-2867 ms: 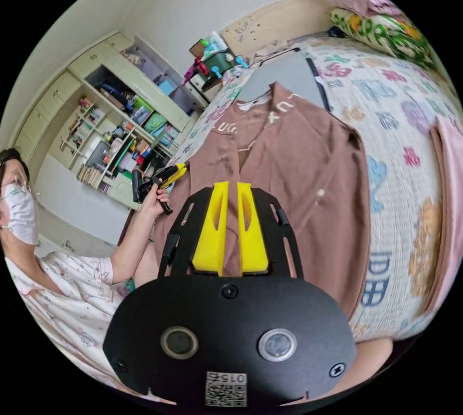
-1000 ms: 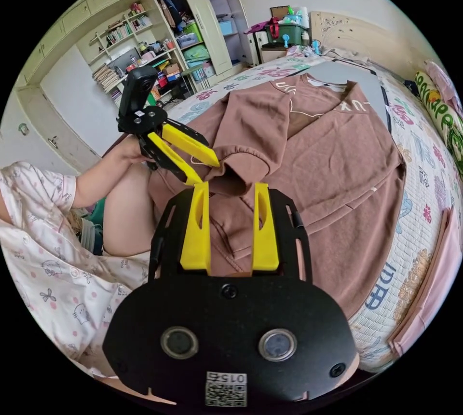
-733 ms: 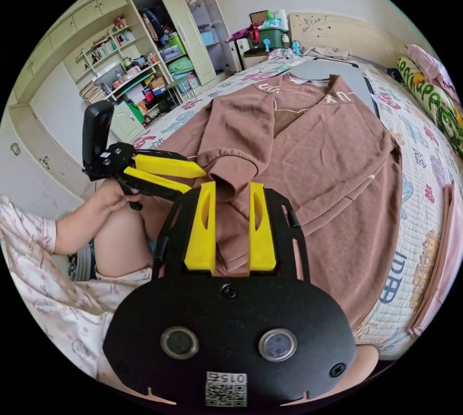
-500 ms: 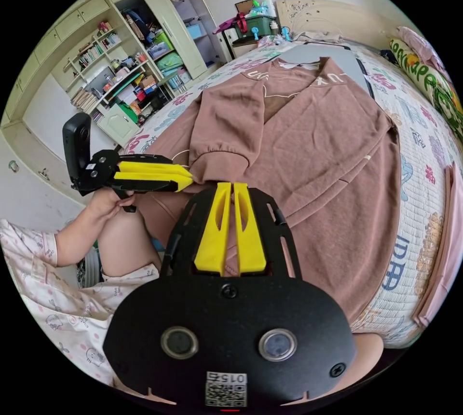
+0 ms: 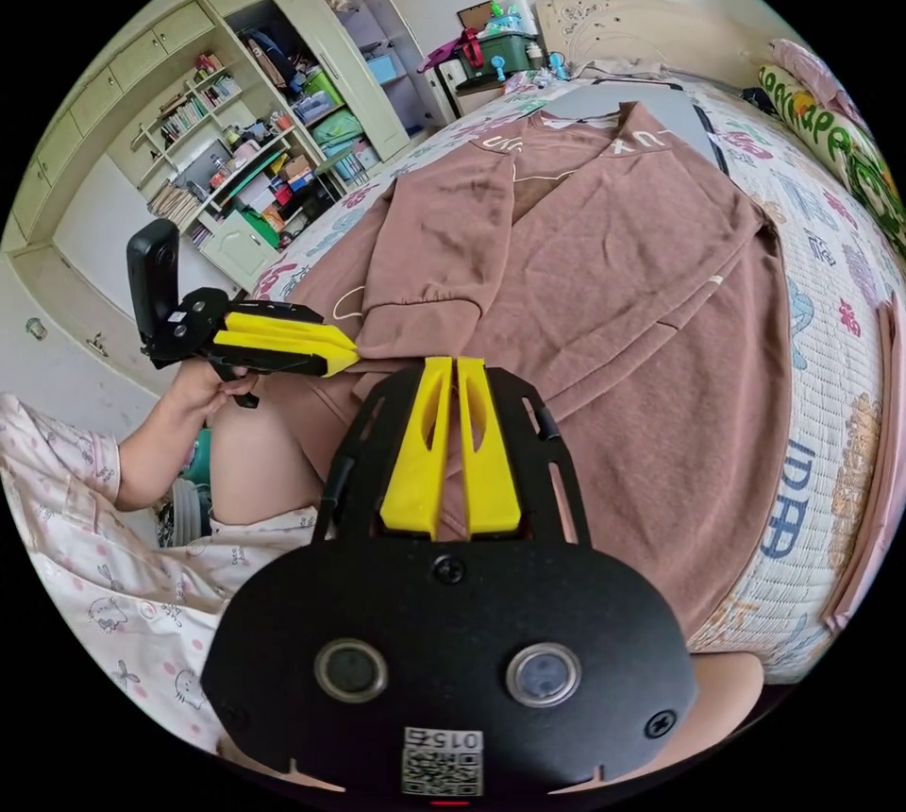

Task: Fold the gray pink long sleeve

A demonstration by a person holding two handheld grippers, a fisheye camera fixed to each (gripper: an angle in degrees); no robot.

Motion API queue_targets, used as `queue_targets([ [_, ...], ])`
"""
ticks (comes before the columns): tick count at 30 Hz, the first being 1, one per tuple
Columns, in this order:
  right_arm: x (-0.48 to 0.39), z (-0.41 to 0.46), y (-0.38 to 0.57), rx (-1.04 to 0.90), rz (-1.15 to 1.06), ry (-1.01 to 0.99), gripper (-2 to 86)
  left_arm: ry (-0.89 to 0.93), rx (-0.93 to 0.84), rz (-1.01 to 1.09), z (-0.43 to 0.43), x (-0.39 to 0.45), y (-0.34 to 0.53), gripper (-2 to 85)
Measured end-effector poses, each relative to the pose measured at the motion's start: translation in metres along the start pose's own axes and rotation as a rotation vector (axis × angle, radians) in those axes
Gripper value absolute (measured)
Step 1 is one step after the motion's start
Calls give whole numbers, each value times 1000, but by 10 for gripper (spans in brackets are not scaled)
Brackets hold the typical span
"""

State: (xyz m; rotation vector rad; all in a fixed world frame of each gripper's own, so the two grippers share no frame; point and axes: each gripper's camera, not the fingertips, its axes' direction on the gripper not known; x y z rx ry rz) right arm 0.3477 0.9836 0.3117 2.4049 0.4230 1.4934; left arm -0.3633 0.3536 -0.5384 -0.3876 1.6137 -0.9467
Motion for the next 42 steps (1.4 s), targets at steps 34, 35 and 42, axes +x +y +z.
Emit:
queue_targets([
  [34, 176, -2, -381, 203, 184, 139, 166, -115, 118, -411, 78, -455, -181, 124],
  [35, 178, 4, -393, 188, 180, 179, 169, -101, 117, -425, 88, -465, -188, 131],
  [42, 203, 29, -427, 93, 237, 256, 156, -96, 120, -459, 131, -501, -215, 131],
])
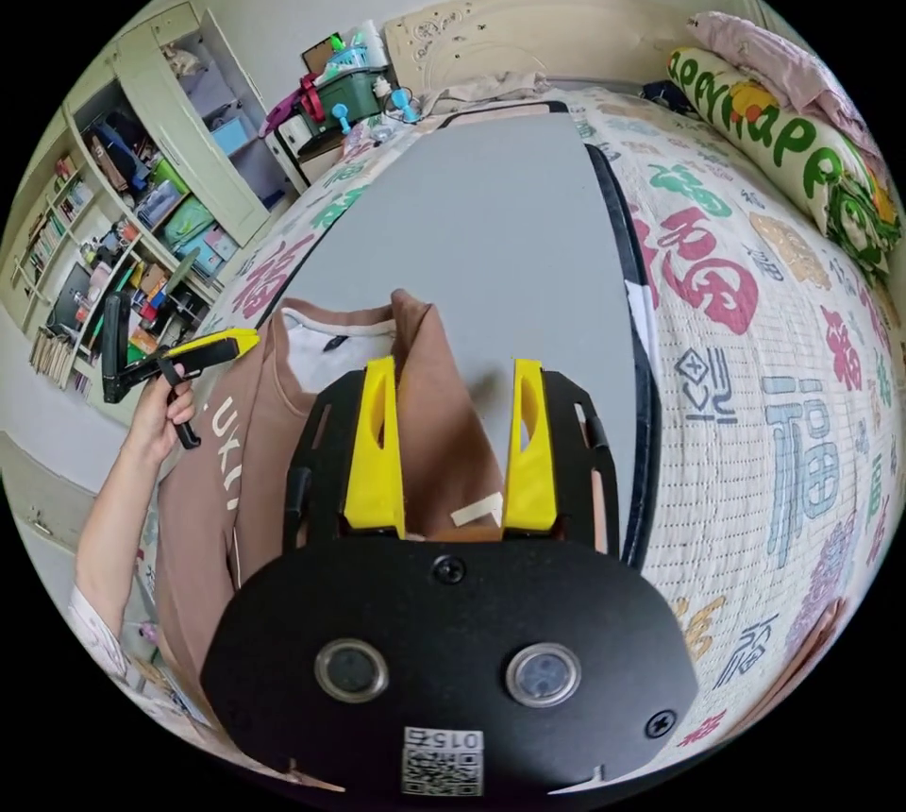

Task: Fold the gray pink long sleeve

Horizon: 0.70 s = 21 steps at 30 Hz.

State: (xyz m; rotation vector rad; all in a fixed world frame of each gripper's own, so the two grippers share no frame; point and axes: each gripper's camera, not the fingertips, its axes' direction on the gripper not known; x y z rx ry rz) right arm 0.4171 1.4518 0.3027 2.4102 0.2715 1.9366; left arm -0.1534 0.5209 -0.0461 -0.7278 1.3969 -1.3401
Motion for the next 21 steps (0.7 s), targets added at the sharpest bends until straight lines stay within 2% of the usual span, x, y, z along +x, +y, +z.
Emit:
queue_targets([
  [3, 13, 5, -7, -58, 35, -66, 74, 5, -23, -3, 18, -5, -4, 91],
  [5, 22, 1, -8, -91, 47, -112, 28, -17, -51, 27, 26, -4, -4, 33],
  [9, 34, -33, 0, -25, 75, -169, 12, -12, -5, 65, 15, 2, 2, 4],
  [15, 29, -150, 48, 117, -65, -303, 4, 100, 213, 216, -82, 30, 47, -2],
  [21, -4, -268, 183, 154, -325, -321, 1, 220, 340, 511, -204, 78, 196, -2],
])
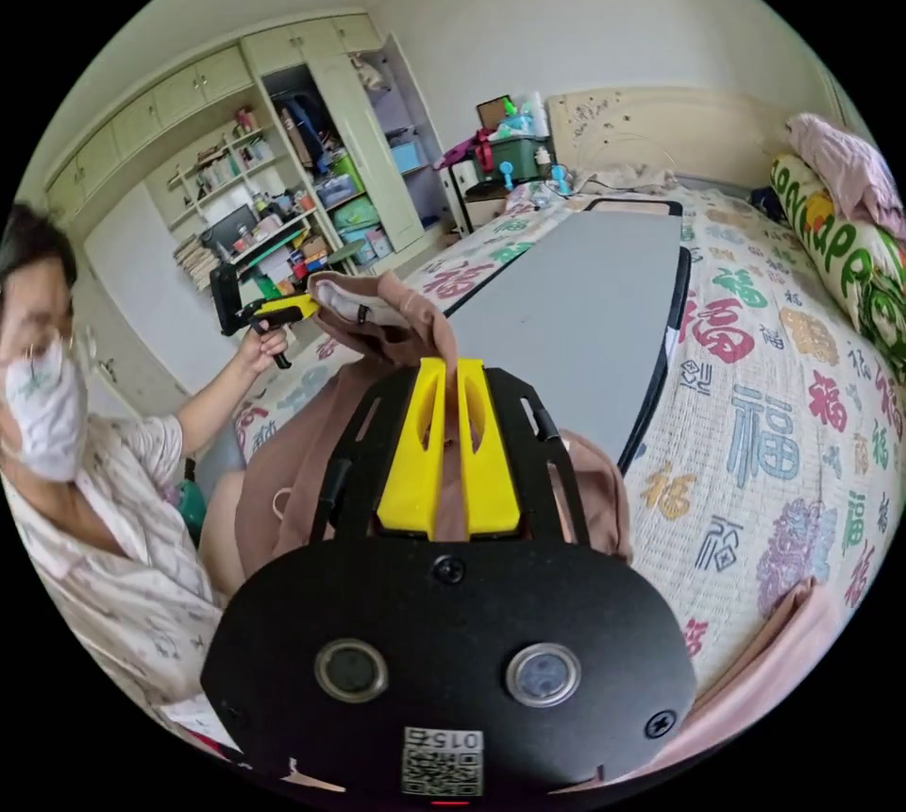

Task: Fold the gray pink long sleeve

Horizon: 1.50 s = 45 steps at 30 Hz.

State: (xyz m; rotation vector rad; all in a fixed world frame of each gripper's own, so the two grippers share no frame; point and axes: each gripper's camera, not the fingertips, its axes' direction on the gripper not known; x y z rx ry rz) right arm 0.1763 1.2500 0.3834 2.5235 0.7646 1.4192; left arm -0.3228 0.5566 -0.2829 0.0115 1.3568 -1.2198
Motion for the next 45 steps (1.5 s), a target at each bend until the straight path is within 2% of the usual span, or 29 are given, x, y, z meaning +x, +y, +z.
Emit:
queue_targets([
  [4, -64, -36, 105, -94, -68, -32, -1, 115, -36, 106, -61, 100, 103, -1],
  [8, -107, -51, 201, -158, -70, -72, -3, 177, -130, -18, -73, 162, 203, 0],
  [18, -152, -66, 268, -303, -115, -35, 14, 151, -236, -45, -96, 218, 245, 6],
  [20, -136, -48, 284, -420, -59, -89, 39, 200, -377, -113, -81, 214, 256, 13],
  [23, -111, -56, 293, -389, 8, -198, 61, 246, -476, -169, -71, 207, 266, 37],
  [25, -94, -78, 290, -282, 59, -259, 76, 285, -394, -153, -89, 209, 267, 55],
  [28, -55, -114, 283, -79, 206, -206, 95, 221, -208, -203, -129, 196, 267, 60],
  [30, -27, -126, 277, -6, 321, -146, 104, 131, -127, -292, -143, 175, 268, 63],
  [34, 17, -133, 257, 140, 428, -68, 115, -1, -57, -642, -137, 98, 279, 89],
  [41, 87, -86, 216, 111, 635, 116, 152, -122, 43, -953, -87, 15, 295, 124],
  [45, 120, -55, 198, 54, 722, 196, 166, -191, -34, -993, -54, -9, 301, 128],
])
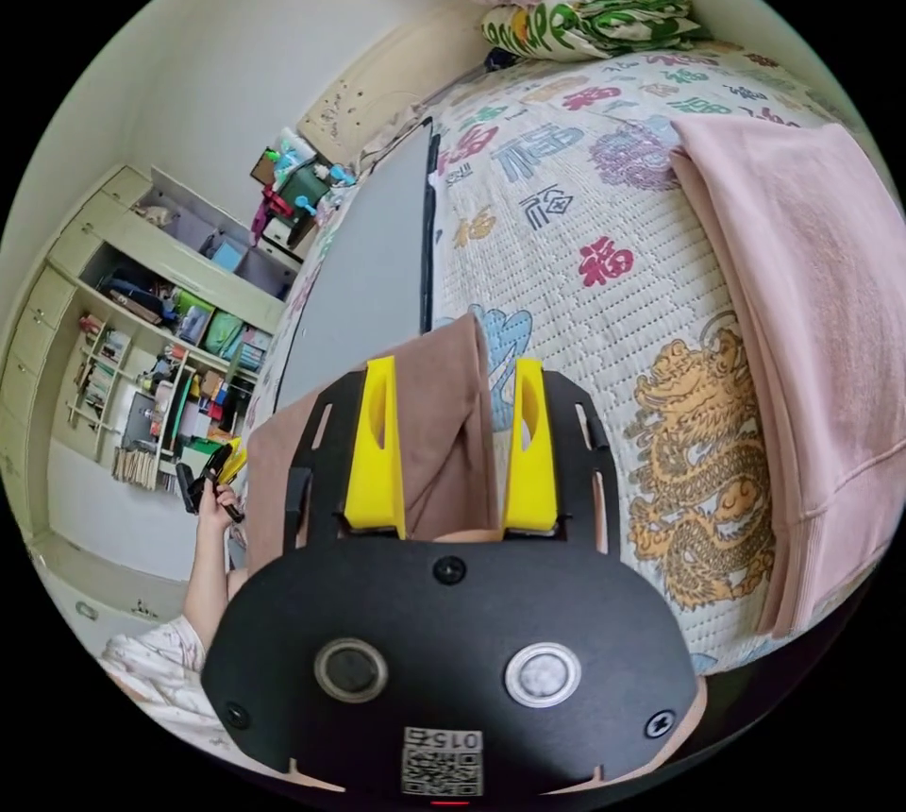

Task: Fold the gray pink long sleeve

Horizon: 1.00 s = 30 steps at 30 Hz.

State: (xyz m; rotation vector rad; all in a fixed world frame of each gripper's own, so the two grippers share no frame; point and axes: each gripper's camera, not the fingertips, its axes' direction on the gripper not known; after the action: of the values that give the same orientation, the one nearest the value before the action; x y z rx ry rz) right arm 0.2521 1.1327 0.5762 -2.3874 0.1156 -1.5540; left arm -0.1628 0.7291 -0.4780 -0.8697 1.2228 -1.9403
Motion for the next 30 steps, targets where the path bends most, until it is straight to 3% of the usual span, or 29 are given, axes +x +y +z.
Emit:
queue_targets([
  [9, 13, 62, -43, -101, 120, -40, 60, -45, -112, 87, 29, 7, -16, 53],
  [13, 13, 61, -49, -62, 95, -15, 23, 107, -92, 49, 14, -5, -24, 11],
  [20, -14, 63, -69, 39, -19, 52, 19, 120, 68, 79, -20, 27, -35, 3],
  [24, -6, 72, -72, 76, 13, 87, 29, 67, 70, 69, -19, 40, -42, 13],
  [30, 21, 52, -18, 66, -23, -87, 57, -9, 34, 86, -24, 70, -52, 43],
])
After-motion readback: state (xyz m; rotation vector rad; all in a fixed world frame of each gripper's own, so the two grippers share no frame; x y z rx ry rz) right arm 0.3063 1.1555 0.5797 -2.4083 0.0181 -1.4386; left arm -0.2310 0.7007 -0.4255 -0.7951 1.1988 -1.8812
